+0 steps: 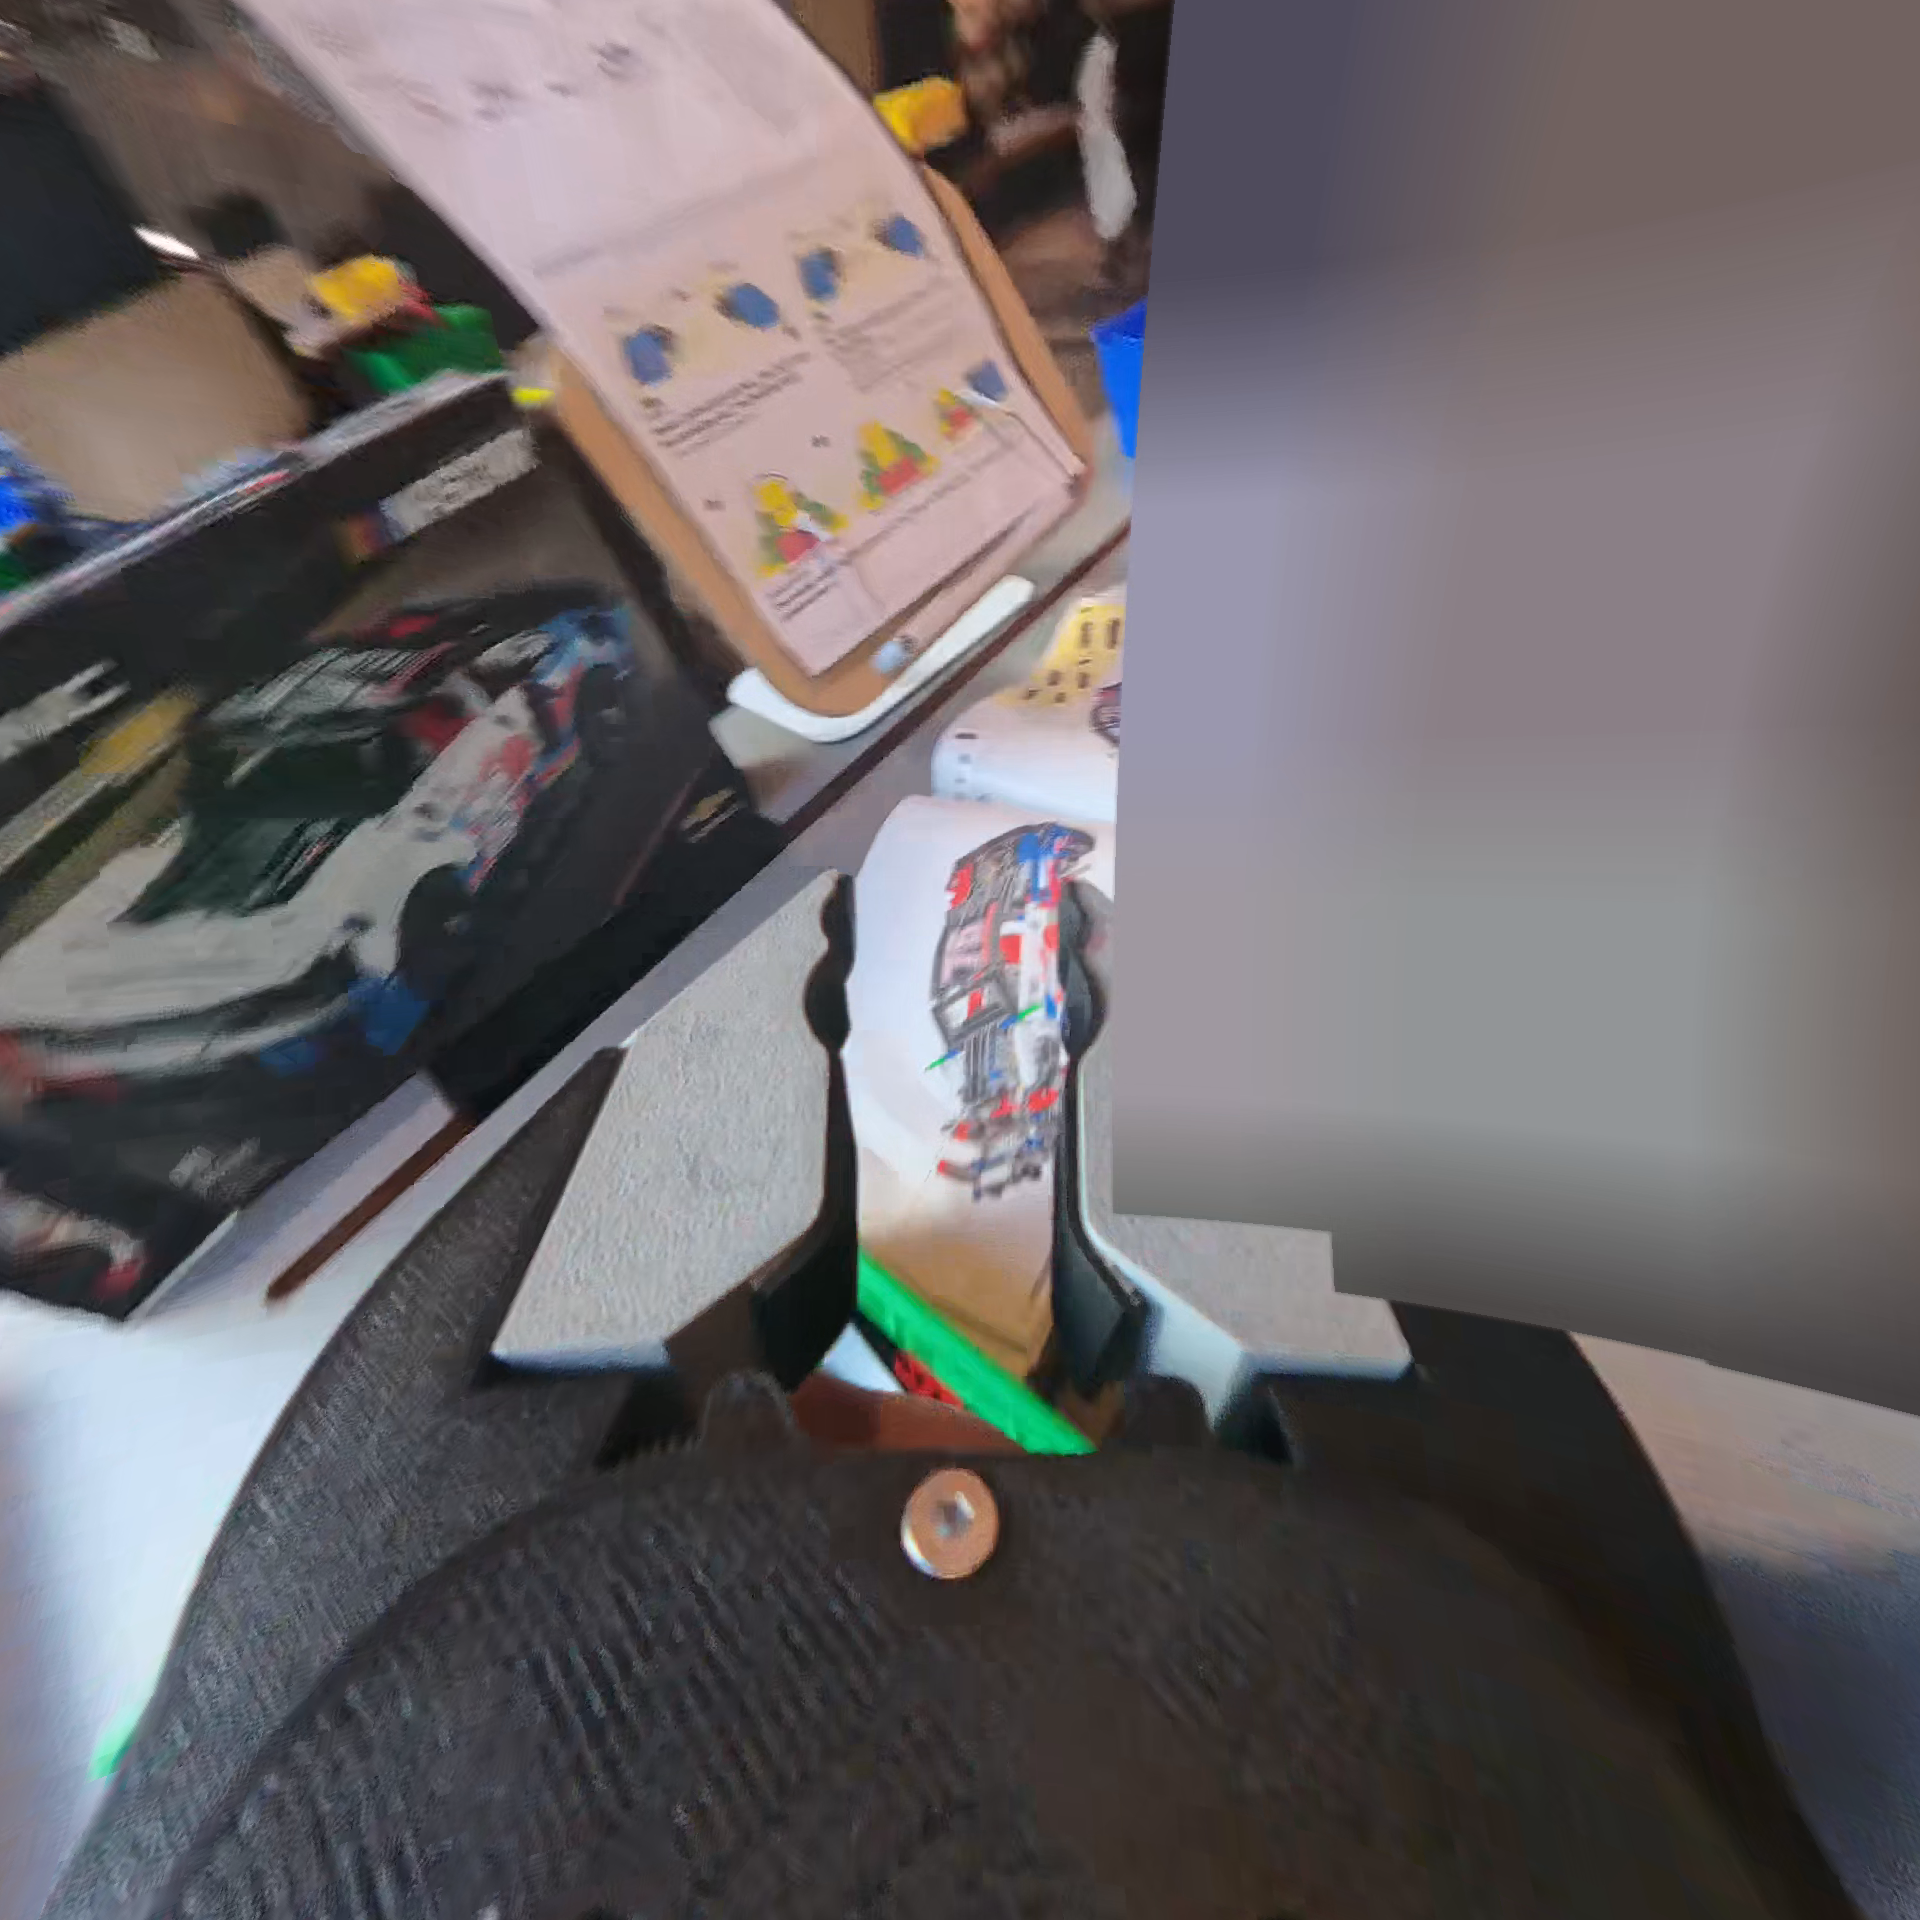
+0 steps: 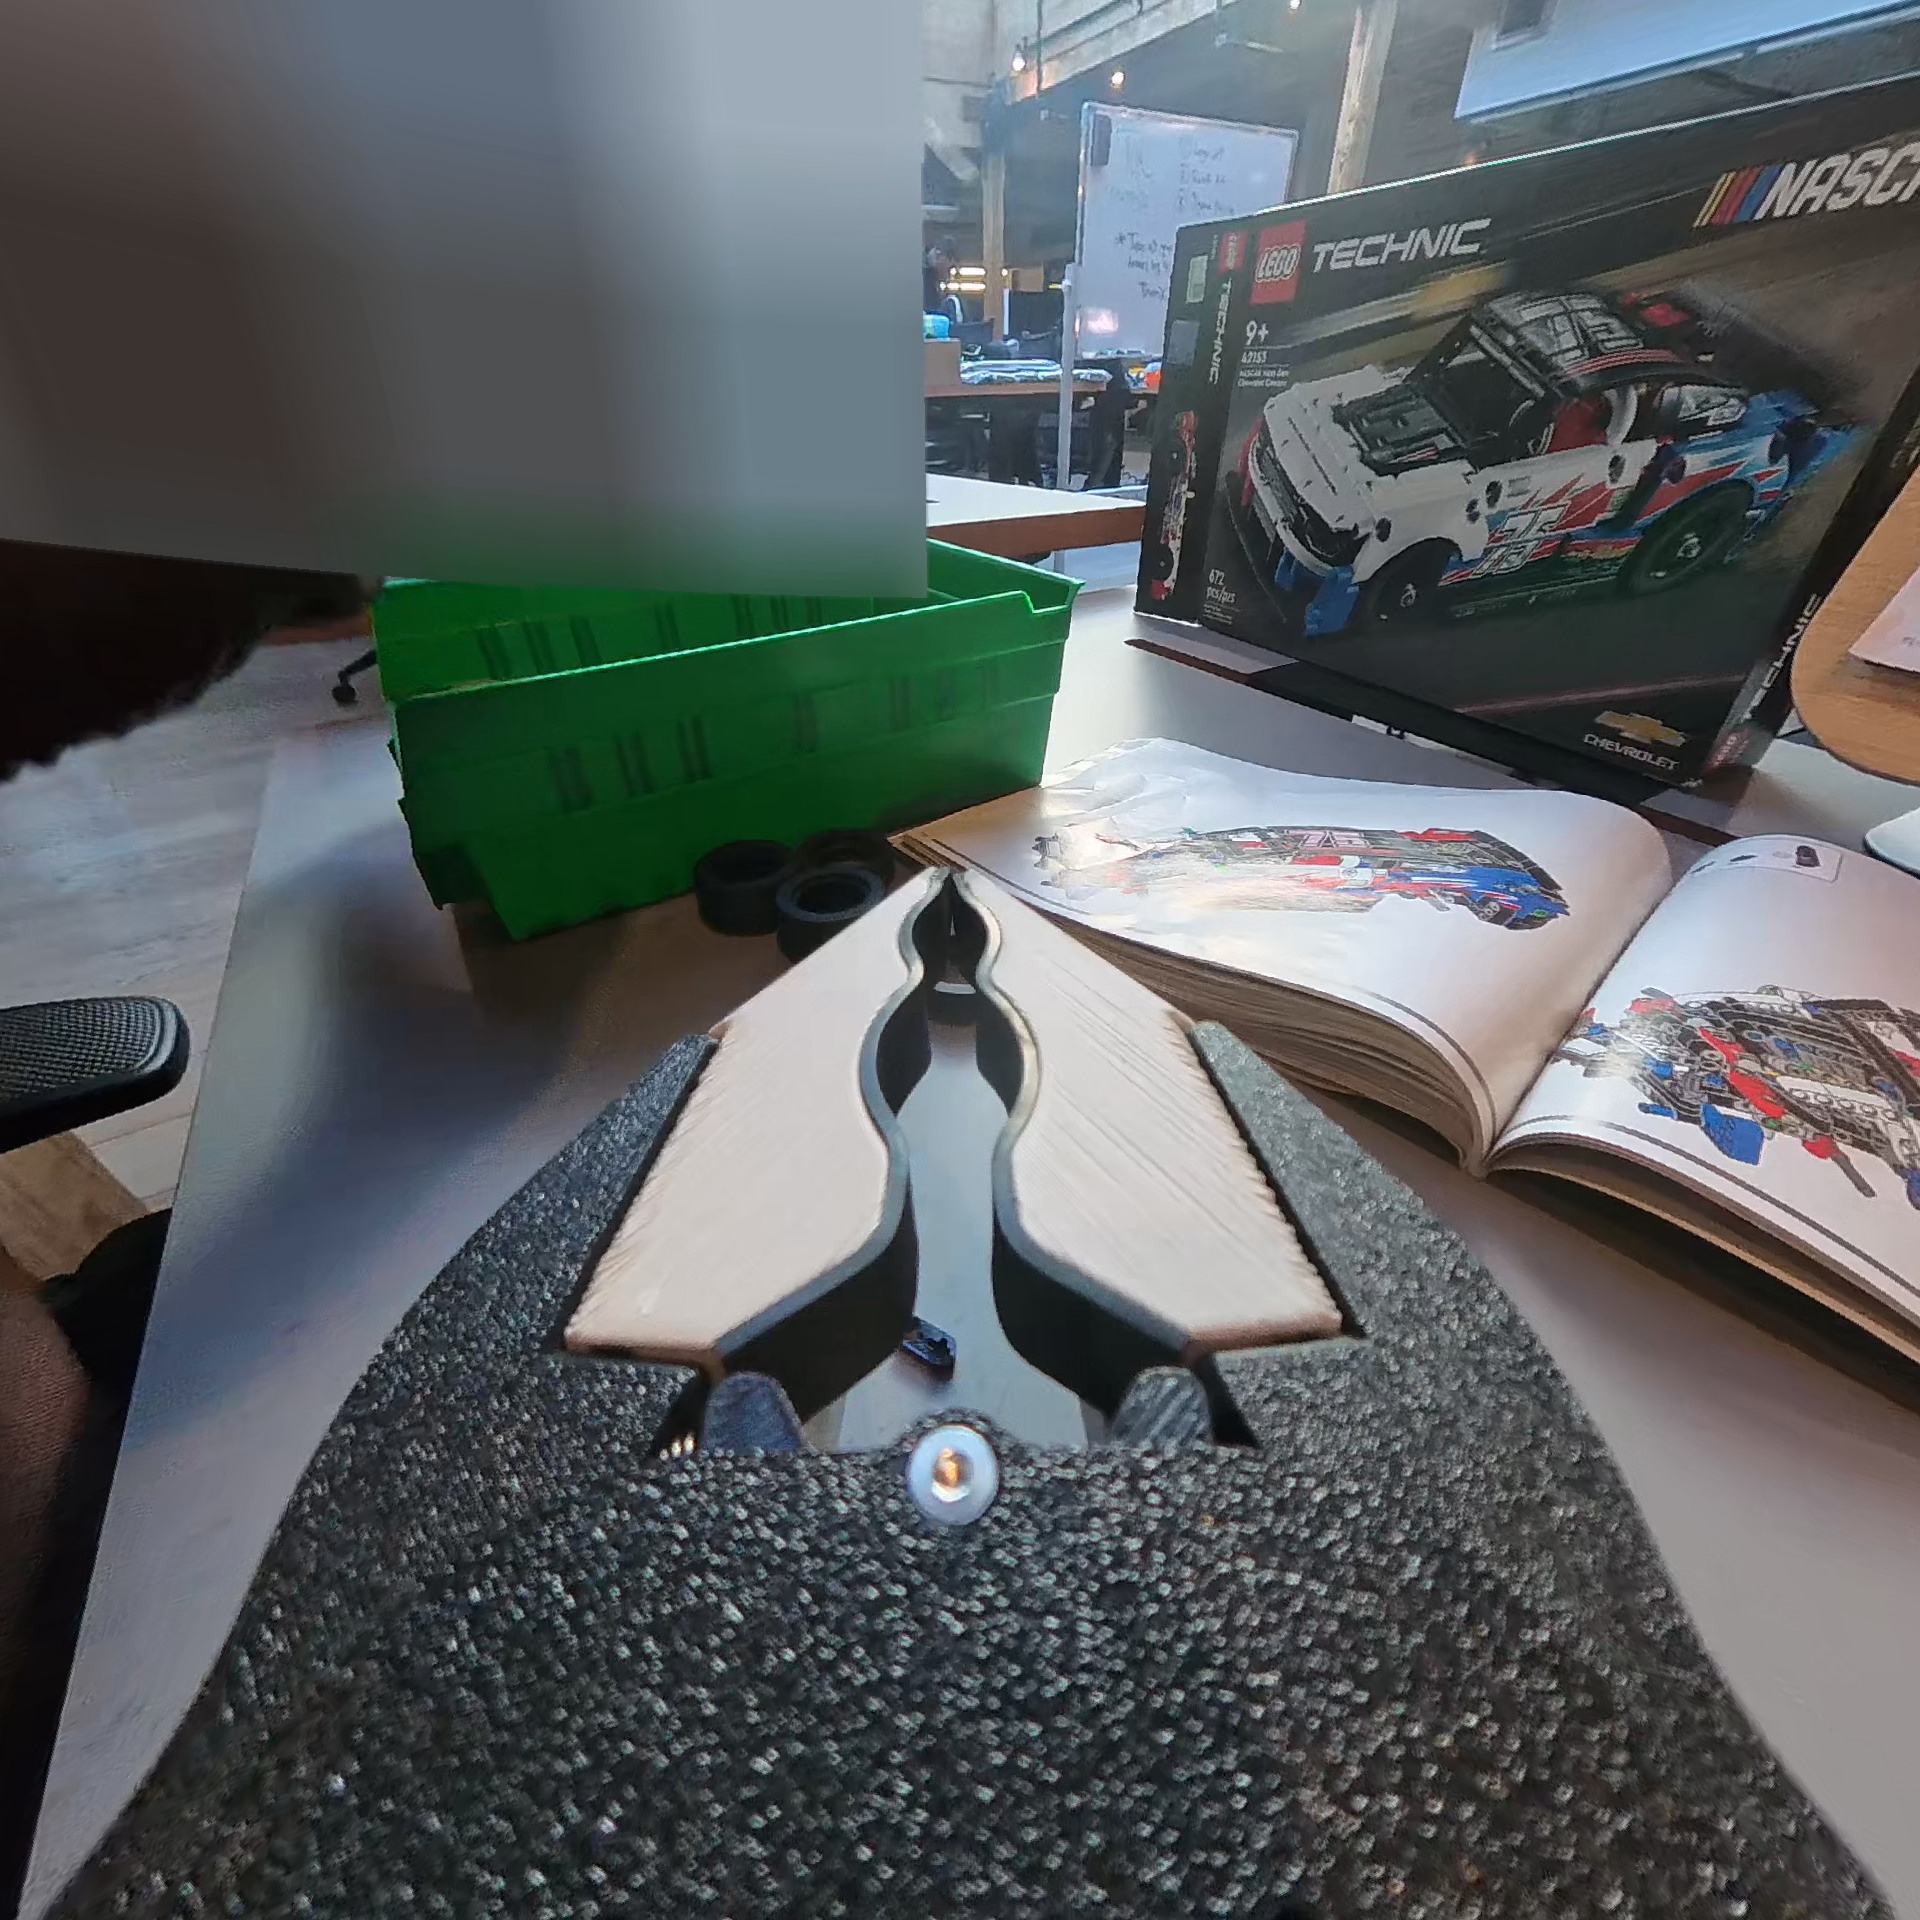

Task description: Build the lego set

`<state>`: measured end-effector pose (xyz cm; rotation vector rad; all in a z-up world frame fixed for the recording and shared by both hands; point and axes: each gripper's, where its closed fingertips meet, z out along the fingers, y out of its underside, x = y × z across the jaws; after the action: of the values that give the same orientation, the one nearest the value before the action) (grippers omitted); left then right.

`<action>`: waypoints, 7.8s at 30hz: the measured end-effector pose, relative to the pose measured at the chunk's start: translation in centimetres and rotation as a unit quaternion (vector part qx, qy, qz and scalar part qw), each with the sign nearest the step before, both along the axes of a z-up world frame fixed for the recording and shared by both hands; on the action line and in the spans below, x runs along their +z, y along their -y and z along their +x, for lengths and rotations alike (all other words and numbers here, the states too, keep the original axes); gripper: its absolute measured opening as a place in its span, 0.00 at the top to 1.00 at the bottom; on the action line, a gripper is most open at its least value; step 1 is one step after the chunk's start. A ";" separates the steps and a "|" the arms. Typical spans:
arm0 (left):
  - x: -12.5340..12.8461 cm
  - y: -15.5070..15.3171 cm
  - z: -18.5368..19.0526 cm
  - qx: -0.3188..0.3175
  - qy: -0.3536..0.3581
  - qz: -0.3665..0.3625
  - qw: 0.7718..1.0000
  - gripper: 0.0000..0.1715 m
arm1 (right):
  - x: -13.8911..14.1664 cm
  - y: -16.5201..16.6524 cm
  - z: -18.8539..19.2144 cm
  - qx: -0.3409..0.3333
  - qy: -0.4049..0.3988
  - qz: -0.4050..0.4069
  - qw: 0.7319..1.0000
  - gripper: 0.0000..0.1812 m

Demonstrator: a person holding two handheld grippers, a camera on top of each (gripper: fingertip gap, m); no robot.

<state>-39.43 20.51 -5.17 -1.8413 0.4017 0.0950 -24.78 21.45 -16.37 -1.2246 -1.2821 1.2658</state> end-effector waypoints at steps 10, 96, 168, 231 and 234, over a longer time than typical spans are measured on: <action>-9.4 -17.3 2.6 -0.022 0.016 -0.232 0.972 1.00 | 4.7 -6.6 -1.0 -0.138 0.061 -0.044 0.988 1.00; -13.0 5.6 15.4 -0.110 0.289 -0.019 0.951 0.86 | -3.1 -3.1 3.9 -0.146 0.111 0.107 0.977 1.00; -21.2 17.6 -3.4 -0.049 -0.047 -0.585 0.808 0.93 | -1.7 -0.4 3.8 -0.078 0.057 0.111 0.989 1.00; -21.8 7.0 17.9 -0.031 0.028 -0.404 0.914 0.89 | -3.9 -3.4 3.3 -0.173 0.145 0.123 0.966 1.00; -21.6 7.8 17.8 -0.028 0.032 -0.391 0.920 0.89 | -3.9 -3.3 3.4 -0.173 0.142 0.125 0.967 1.00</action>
<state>-21.66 12.67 -26.73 -2.6094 0.4879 -0.1958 -21.41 24.77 -20.22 -1.4045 -1.3114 0.6749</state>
